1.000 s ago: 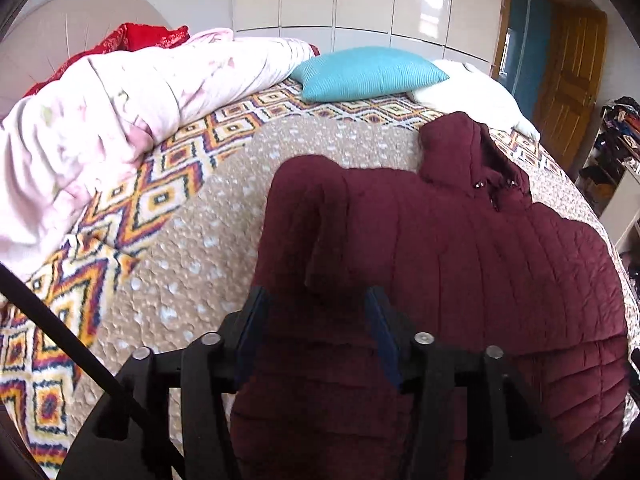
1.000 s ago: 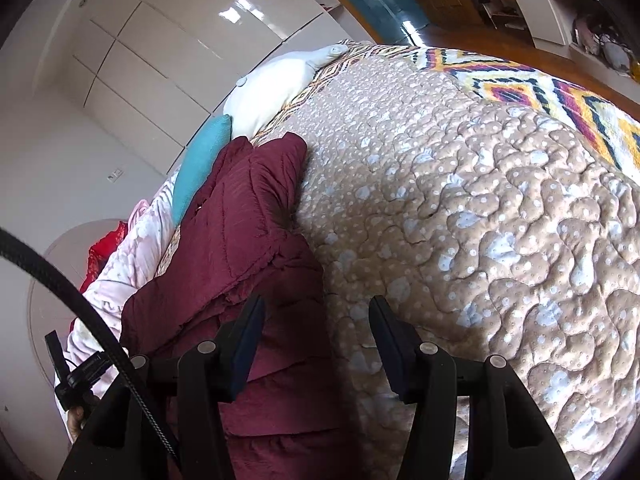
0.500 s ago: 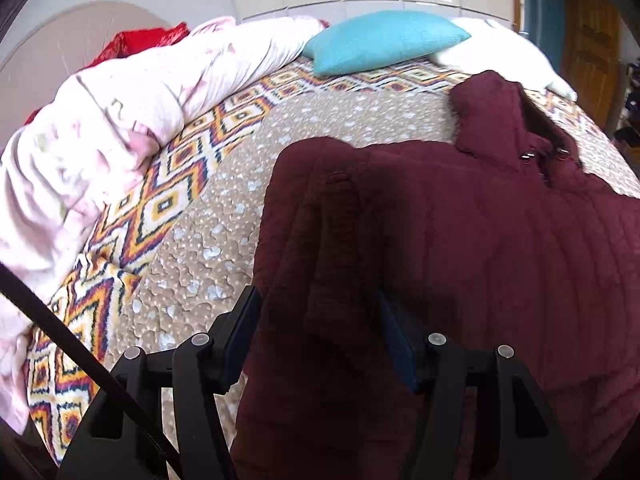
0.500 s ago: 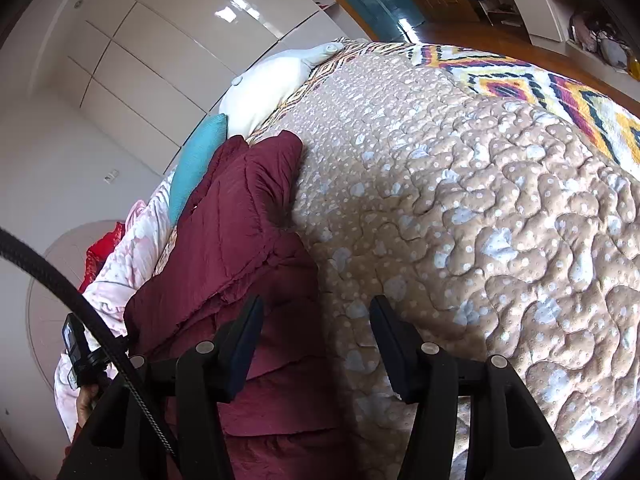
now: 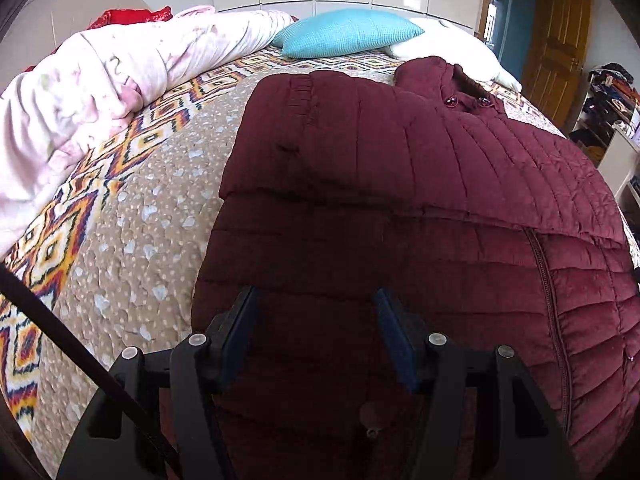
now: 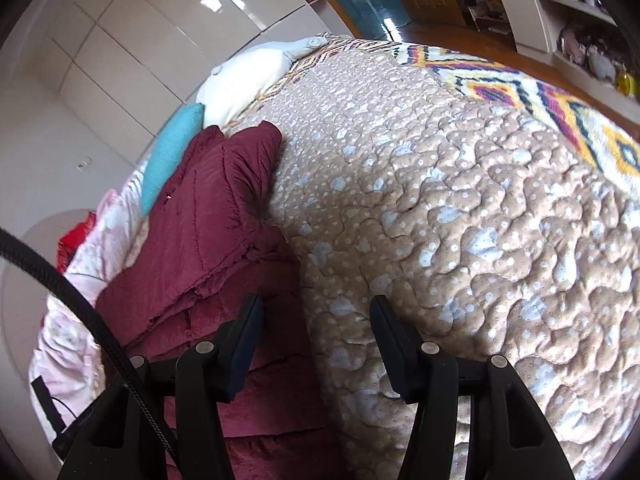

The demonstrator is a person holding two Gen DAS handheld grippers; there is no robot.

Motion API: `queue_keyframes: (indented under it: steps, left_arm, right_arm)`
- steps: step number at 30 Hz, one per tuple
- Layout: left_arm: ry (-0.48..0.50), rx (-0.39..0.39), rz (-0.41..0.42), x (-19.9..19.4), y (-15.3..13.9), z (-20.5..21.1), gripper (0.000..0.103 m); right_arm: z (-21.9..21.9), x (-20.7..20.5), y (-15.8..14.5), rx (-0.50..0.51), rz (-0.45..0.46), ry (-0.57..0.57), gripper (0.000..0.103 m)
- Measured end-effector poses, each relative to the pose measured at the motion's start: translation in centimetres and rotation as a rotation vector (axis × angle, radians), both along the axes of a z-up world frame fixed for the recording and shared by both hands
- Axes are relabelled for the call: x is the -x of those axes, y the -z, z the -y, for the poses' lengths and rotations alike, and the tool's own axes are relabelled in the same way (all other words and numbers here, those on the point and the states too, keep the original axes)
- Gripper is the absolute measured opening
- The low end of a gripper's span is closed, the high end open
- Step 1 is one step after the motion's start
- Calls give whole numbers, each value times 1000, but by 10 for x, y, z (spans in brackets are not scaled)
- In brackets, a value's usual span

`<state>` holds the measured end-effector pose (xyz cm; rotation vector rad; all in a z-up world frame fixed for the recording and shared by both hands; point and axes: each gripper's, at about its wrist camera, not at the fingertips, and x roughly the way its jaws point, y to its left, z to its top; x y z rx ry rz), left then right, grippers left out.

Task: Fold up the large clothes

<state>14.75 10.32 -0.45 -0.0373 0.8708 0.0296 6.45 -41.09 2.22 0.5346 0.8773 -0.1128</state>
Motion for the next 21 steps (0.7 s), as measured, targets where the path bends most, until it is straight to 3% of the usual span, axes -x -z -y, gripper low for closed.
queue_keyframes:
  steps: [2,7,13,17,21]
  left_arm:
    - [5,15,6,2,0,-3,60]
    - [4,62,22,7,9,-13,62]
    - [18,88,37,9,9,-14,67]
    - [27,125,36,8,11,-17,70]
    - [37,151,43,8,12,-19,74]
  right_arm:
    - [-15,-1,-16,83,-40,-3,62]
    - [-70,-6,-85,63,47,-135,63]
    - [-182,-61,-151,343,85,-336,66]
    - [-238,-119,-159,450,69,-399,66]
    - [-265,-192,-135,443,12,-368,66]
